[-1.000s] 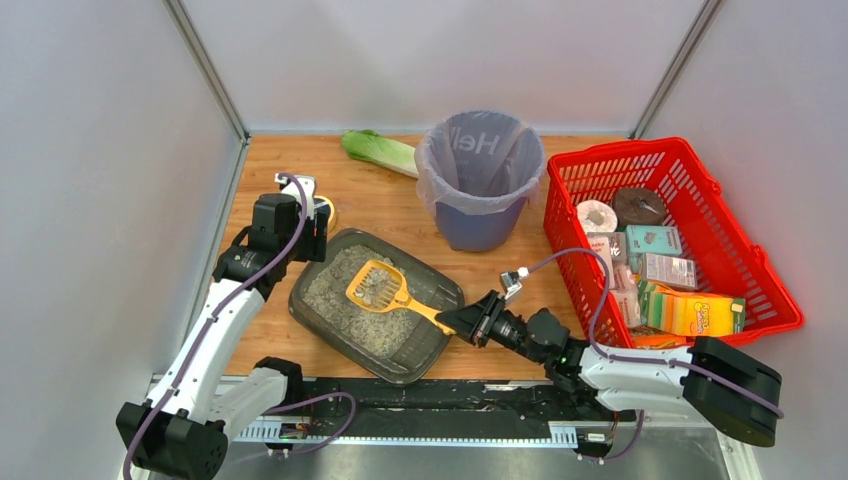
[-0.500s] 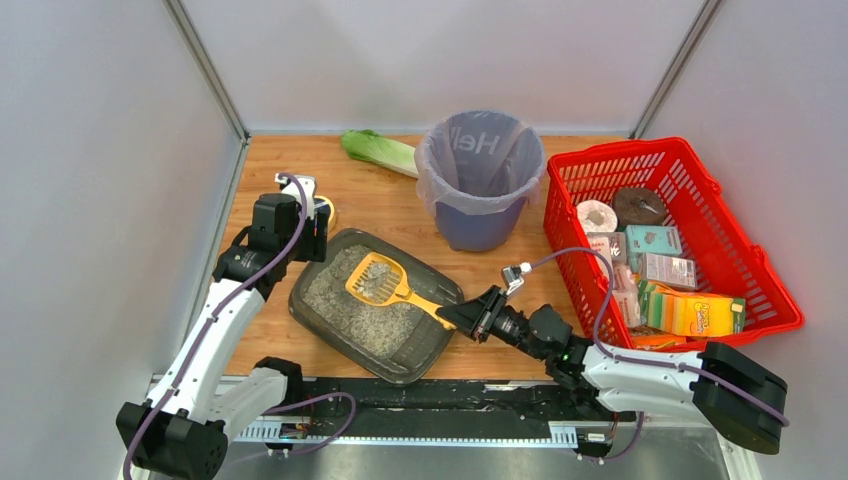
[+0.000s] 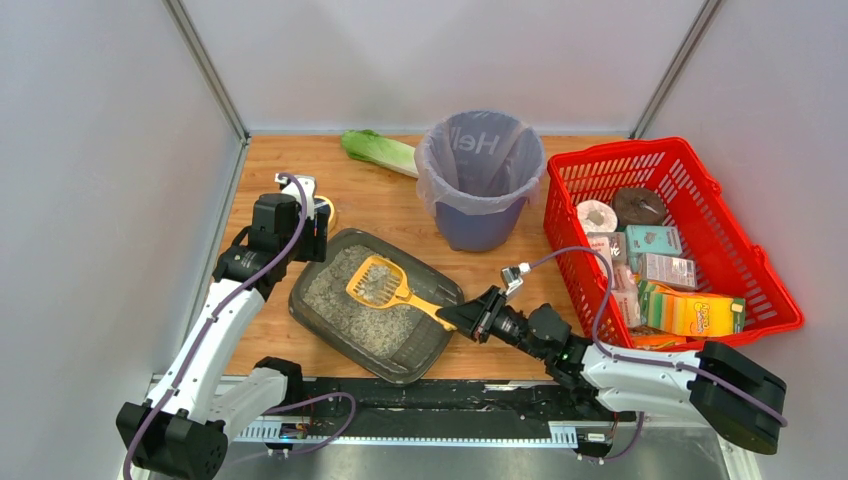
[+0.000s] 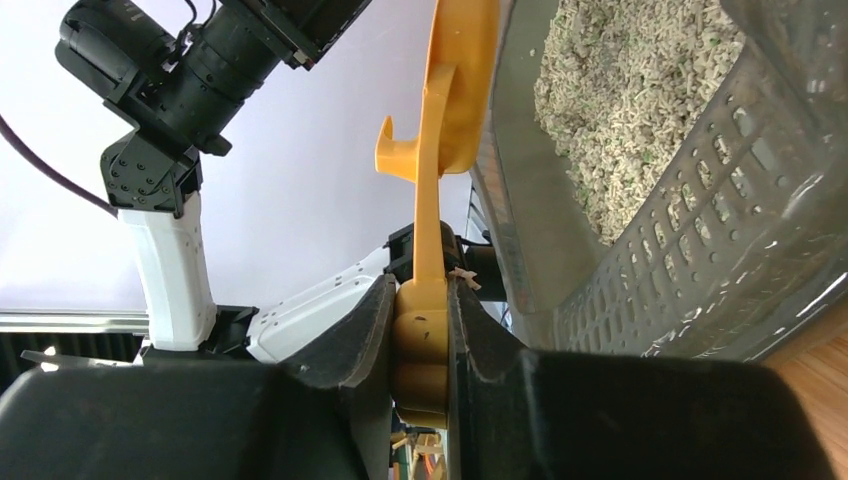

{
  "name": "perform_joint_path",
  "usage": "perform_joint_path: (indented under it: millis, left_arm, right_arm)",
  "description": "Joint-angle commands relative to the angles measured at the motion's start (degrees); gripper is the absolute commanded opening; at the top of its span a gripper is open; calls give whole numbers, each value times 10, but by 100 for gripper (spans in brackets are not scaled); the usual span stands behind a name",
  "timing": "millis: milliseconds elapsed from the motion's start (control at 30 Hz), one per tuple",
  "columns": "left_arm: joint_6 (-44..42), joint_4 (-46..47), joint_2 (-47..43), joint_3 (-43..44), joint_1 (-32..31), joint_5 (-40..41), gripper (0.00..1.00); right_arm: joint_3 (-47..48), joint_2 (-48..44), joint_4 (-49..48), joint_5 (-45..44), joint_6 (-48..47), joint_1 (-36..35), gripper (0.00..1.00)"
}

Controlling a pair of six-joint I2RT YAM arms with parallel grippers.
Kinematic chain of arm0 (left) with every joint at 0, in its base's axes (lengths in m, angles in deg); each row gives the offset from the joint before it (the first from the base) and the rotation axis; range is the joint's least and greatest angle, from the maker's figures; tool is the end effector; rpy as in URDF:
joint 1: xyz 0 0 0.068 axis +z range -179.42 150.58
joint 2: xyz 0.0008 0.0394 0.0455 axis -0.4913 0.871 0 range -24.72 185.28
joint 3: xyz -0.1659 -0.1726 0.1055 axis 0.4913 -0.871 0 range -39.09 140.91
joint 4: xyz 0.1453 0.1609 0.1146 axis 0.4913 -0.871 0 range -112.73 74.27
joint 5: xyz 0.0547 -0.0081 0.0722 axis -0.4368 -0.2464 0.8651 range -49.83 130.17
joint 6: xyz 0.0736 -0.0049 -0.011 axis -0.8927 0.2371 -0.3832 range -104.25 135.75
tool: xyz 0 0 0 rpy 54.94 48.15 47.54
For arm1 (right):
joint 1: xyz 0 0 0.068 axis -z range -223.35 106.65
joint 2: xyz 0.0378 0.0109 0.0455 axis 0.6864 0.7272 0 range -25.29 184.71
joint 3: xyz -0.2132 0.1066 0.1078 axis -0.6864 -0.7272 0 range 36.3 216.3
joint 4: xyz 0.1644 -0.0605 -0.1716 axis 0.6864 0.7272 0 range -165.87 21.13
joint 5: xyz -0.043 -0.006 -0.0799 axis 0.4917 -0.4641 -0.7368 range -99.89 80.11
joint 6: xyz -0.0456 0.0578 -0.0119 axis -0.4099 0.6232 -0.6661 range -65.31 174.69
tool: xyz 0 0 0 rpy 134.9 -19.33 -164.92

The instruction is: Clean the litter box

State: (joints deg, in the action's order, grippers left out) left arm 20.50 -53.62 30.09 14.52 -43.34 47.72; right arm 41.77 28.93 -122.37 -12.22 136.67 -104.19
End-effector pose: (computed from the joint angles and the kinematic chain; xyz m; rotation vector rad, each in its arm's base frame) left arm 0.2049 -0.0424 0.2892 0.1090 2.2436 -0.0270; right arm 0.1017 0.1770 0.1814 0.4006 1.9372 1.7897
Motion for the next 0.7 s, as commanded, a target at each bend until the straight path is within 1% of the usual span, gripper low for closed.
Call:
perform_joint_path:
  millis: [0, 33, 67, 100, 200, 233, 300, 333, 367, 400, 533, 633, 667]
  left_arm:
    - [-2, 13, -8, 1, -2, -9, 71]
    - [-2, 13, -8, 3, -2, -10, 71]
    - [-2, 12, -8, 3, -2, -10, 71]
    - [-2, 13, -8, 3, -2, -10, 71]
    - [-2, 14, -9, 0, -2, -10, 71]
    - [-1, 13, -8, 1, -2, -10, 71]
    - [-2, 12, -8, 1, -2, -8, 71]
    - [-2, 12, -10, 1, -2, -6, 71]
    - [-2, 12, -12, 0, -2, -5, 71]
    - [-2, 13, -14, -2, -2, -4, 71]
    - [0, 14, -10, 1, -2, -14, 71]
    - [0, 12, -10, 3, -2, -15, 71]
    - [0, 11, -12, 1, -2, -13, 71]
  right_arm:
    - [35, 1, 5, 30, 5, 4, 0]
    - [-3, -4, -48, 8, 20, 7, 0]
    - [-23, -9, -71, -40, 34, 9, 0]
    - [-29, -14, -79, -43, 40, 7, 0]
    - [38, 5, 24, 14, -1, -13, 0]
    - [51, 11, 40, 39, -15, -12, 0]
    - [23, 12, 5, 24, 7, -4, 0]
    - [3, 8, -50, -19, 34, -2, 0]
    - [-25, 7, -75, -33, 39, 0, 0]
    - [-27, 5, -85, -37, 40, 2, 0]
    - [-2, -26, -23, -4, 30, 1, 0]
    - [21, -63, 45, -14, 8, 3, 0]
    - [30, -89, 68, -16, -1, 4, 0]
